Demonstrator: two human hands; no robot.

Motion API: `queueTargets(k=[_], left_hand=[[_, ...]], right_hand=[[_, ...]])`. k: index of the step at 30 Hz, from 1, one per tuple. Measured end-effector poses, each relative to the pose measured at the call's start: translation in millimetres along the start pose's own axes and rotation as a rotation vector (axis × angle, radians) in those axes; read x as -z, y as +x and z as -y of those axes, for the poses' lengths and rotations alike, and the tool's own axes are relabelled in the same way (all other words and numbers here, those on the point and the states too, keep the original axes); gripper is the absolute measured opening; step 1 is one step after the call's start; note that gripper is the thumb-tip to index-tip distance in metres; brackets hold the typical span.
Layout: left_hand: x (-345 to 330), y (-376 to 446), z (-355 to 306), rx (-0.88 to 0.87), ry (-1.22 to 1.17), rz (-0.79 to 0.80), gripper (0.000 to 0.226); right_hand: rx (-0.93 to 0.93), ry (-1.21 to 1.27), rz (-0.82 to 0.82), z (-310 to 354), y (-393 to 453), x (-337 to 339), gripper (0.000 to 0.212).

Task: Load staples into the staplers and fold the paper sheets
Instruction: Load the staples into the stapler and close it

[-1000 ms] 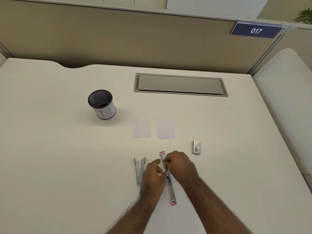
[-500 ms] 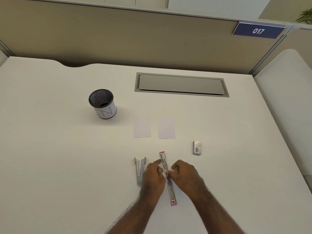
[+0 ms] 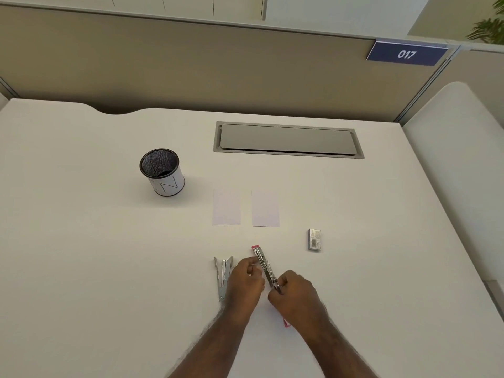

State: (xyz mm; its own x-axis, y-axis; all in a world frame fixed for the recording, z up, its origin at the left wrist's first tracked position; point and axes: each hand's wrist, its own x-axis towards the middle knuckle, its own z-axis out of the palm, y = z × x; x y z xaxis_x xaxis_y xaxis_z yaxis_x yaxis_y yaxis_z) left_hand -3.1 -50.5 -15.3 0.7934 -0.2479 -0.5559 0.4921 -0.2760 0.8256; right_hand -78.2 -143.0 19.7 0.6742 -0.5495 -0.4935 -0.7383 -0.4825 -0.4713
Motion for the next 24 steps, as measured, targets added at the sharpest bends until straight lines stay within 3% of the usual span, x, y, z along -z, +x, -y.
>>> queueTargets(k=[5, 11, 19, 24], left_hand=[[1.0, 3.2, -10.6, 0.065, -0.293, 0.105, 0.016], [4.5, 4.2, -21.6, 0.161, -0.602, 0.2, 0.017], [10.4, 2.4, -30.8, 0.121, -0.566, 0.252, 0.007], [11.2, -2.8, -33.6, 0.082, -0.461, 0.364, 0.011]], right_hand=[[0.02, 0.234, 0.053, -4.0, 0.7, 16.8, 0.005], [0.011, 0.337, 0.147, -7.5, 1.7, 36.2, 0.007], [0.016, 0.886, 0.218, -16.3, 1.5, 71.0, 0.031], [0.056, 0.968, 0.195, -9.6, 5.4, 71.3, 0.026]])
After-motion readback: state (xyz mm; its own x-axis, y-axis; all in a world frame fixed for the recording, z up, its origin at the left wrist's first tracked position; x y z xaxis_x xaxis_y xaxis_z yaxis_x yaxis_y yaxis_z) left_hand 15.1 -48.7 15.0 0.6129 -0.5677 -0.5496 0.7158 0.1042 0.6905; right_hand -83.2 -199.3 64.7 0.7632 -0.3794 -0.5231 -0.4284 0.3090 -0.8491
